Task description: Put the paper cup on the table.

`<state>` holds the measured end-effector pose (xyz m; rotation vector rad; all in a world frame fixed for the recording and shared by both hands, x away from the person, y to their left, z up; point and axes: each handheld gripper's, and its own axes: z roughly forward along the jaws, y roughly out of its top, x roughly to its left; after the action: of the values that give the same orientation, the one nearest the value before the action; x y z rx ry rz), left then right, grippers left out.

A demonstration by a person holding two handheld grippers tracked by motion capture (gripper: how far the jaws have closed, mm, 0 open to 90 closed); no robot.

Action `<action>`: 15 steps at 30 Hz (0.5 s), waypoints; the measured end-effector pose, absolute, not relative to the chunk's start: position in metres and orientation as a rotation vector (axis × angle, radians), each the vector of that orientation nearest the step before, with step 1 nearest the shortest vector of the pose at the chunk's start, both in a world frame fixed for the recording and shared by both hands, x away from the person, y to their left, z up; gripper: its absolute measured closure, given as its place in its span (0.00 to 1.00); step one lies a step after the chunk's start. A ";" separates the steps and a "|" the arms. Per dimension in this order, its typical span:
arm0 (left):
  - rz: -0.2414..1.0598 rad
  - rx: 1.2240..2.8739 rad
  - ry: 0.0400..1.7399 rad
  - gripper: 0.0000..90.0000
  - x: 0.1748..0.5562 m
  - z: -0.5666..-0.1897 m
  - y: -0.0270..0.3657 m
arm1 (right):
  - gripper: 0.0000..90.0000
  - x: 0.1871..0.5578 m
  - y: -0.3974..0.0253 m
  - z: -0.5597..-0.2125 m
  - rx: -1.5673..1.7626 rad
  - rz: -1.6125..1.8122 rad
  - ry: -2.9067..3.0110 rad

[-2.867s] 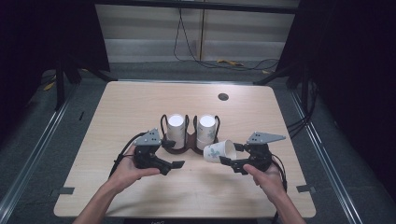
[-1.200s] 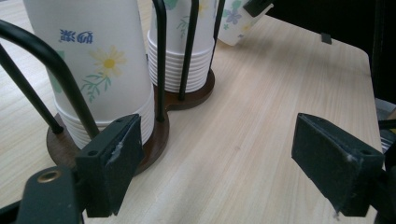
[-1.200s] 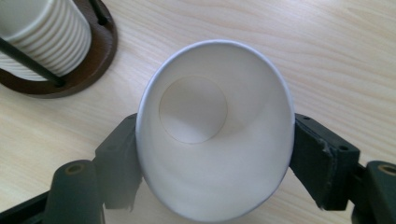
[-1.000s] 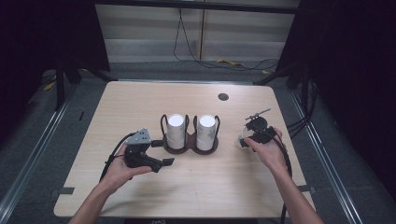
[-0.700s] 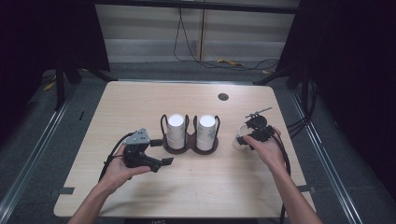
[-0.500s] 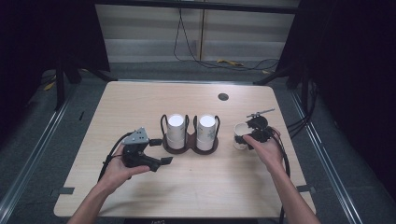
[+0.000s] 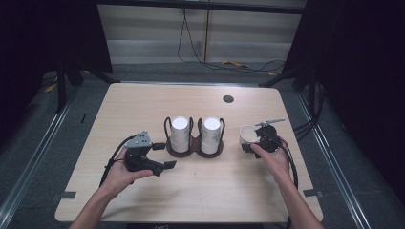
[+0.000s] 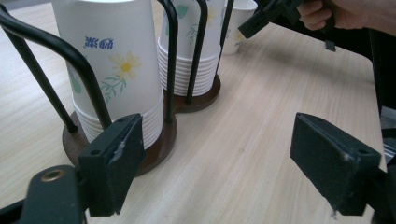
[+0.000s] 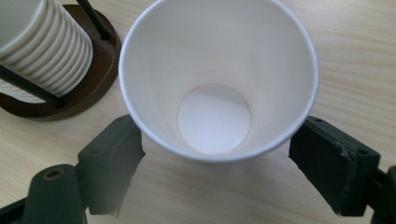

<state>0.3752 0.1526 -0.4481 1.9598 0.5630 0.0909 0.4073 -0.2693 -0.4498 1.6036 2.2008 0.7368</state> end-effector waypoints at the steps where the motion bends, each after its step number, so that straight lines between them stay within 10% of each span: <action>1: 0.087 1.955 0.569 0.21 0.375 -0.448 0.153 | 0.19 0.406 -0.270 -0.451 1.606 0.737 2.196; 15: 0.130 1.955 0.661 0.21 0.369 -0.452 0.169 | 0.22 0.370 -0.277 -0.448 1.612 0.846 2.120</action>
<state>0.3691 0.1691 -0.4524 1.9550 0.6609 0.1304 0.3703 -0.2768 -0.4482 1.6119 2.1198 0.8455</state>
